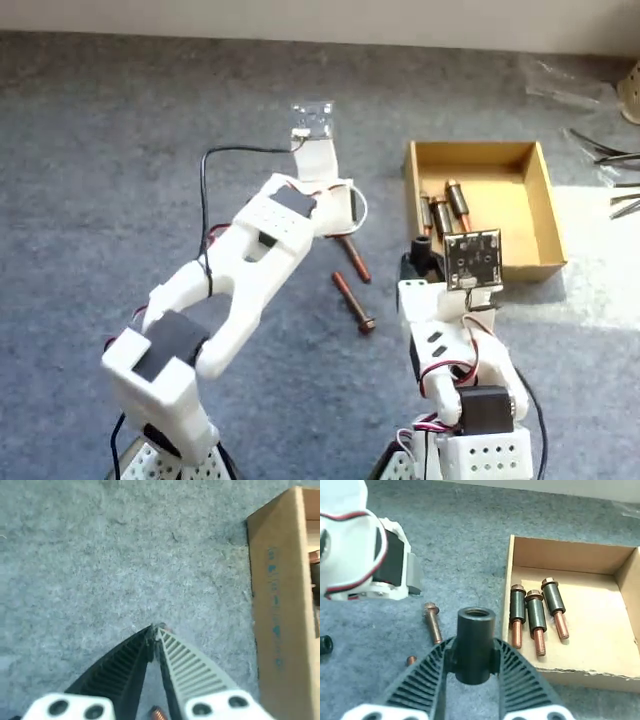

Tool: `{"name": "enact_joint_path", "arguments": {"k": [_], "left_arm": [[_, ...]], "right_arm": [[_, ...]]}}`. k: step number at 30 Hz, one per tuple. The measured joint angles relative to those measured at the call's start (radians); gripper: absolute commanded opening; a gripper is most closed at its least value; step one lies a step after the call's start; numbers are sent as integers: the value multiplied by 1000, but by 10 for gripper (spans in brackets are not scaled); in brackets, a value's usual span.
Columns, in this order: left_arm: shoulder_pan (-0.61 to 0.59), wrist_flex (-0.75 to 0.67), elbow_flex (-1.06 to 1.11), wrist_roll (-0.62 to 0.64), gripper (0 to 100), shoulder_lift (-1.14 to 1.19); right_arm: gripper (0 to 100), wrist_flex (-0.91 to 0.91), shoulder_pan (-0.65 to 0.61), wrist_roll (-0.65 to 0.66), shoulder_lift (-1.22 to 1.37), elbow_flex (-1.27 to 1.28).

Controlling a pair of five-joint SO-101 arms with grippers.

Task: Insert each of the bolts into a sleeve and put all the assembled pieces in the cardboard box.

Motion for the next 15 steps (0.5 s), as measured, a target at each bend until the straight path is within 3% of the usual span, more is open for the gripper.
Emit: {"name": "enact_joint_path", "arguments": {"k": [8, 15], "left_arm": [[-3, 0, -35, 164, 28, 44], [8, 89, -87, 196, 91, 46]], "right_arm": [[3, -2, 3, 0, 0, 21], [3, -2, 0, 0, 0, 23]]}}
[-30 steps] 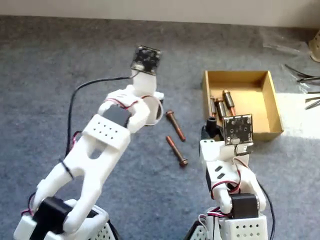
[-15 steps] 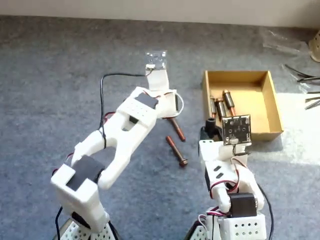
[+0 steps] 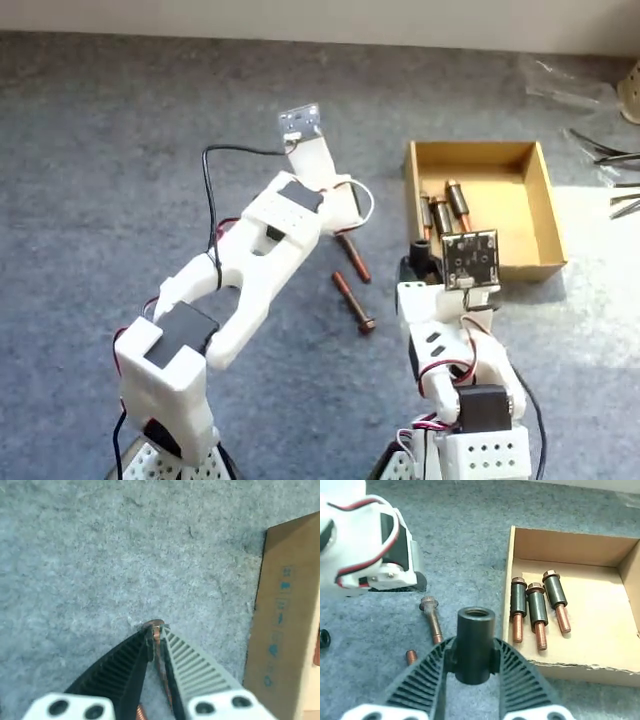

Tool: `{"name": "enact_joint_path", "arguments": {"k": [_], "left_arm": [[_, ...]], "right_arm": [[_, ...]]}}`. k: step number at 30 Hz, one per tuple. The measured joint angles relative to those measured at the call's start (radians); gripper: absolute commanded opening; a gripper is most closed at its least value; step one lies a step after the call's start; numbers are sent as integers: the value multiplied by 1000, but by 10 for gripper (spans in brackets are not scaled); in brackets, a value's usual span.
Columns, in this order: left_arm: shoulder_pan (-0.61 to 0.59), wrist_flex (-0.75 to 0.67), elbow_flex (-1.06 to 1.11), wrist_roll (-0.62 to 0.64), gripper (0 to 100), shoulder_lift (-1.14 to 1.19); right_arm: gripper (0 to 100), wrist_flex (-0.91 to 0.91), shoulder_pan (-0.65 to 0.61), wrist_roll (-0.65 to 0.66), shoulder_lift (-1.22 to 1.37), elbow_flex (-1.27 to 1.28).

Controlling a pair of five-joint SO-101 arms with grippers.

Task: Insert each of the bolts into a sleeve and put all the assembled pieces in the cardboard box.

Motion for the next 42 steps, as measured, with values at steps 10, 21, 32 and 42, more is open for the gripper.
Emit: {"name": "enact_joint_path", "arguments": {"k": [10, 21, 32, 42], "left_arm": [[20, 130, -52, 83, 95, 9], [26, 130, -98, 83, 146, 112], [26, 130, -137, 83, 144, 172], [26, 130, -137, 83, 143, 172]], "right_arm": [[3, 0, 0, 0, 0, 0], [3, 0, 0, 0, 0, 0], [3, 0, 0, 0, 0, 0], [3, 0, 0, 0, 0, 0]]}}
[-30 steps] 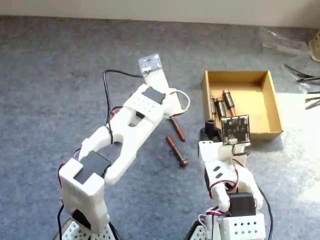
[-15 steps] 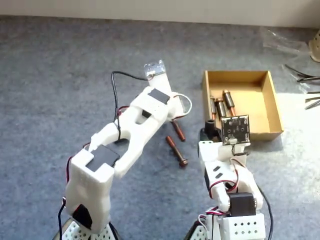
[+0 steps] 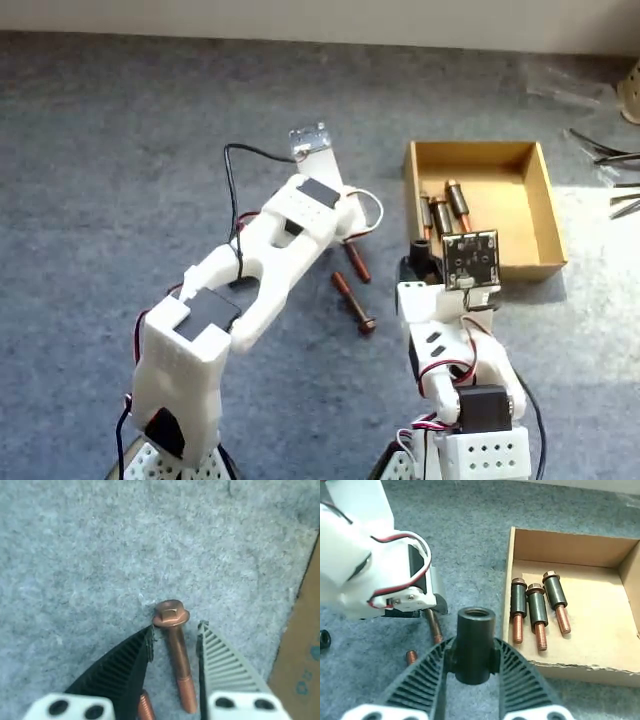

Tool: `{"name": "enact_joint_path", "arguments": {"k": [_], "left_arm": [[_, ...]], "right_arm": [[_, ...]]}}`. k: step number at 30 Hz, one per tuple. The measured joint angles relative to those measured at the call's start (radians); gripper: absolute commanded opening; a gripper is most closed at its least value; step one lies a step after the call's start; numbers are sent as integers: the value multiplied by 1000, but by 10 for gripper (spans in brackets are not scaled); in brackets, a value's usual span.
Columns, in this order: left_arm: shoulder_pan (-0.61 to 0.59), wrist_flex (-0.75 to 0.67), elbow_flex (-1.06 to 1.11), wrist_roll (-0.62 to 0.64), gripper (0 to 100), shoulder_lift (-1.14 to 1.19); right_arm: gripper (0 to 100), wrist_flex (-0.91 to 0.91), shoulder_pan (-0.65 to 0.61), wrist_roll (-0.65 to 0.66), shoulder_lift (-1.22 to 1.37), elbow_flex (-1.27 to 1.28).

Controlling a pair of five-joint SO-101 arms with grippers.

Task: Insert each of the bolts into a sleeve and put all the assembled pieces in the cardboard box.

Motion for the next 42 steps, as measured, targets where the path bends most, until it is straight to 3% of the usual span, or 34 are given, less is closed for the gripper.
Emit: {"name": "enact_joint_path", "arguments": {"k": [9, 20, 23, 34, 42], "left_arm": [[3, 0, -9, 0, 104, 43], [8, 74, -167, 0, 72, 141], [8, 100, -176, -3, 21, 141], [9, 152, -181, -278, 5, 141], [6, 183, -190, -460, 5, 118]], "right_arm": [[3, 0, 0, 0, 0, 0], [3, 0, 0, 0, 0, 0], [3, 0, 0, 0, 0, 0], [3, -8, 0, 0, 0, 0], [3, -146, -12, 0, 0, 95]]}}
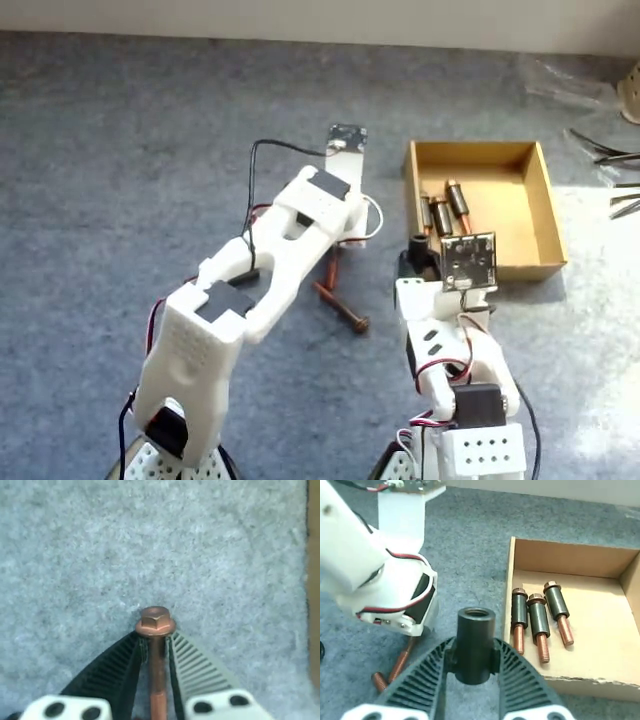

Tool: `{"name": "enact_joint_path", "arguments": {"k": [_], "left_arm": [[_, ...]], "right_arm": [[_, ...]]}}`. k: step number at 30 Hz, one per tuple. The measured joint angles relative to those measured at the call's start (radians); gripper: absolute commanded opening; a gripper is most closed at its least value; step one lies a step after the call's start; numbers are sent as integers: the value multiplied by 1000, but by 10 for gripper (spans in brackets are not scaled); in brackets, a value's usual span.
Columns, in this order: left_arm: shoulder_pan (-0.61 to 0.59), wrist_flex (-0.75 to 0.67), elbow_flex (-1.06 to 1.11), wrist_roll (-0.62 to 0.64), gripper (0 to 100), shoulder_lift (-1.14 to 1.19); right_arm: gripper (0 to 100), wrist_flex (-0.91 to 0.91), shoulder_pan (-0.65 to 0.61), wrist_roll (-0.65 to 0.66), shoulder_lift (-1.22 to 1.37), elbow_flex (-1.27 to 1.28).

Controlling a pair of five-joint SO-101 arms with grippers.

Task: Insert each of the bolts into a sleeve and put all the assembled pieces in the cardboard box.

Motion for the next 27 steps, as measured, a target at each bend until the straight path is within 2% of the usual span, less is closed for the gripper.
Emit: {"name": "enact_joint_path", "arguments": {"k": [5, 13, 17, 22, 27], "left_arm": [[-2, 0, 84, -152, 5, -137], [-2, -11, 265, -295, 5, -453], [-35, -129, 423, -333, 5, -631], [-64, -311, 678, -382, 5, -867], [-60, -353, 852, -431, 5, -1135]], "right_arm": [[3, -14, -107, 40, 0, 23], [3, -68, -127, 49, 0, 57], [3, -178, -140, 26, 0, 124], [3, -247, -218, 18, 0, 155], [3, -253, -311, 18, 0, 155]]}}
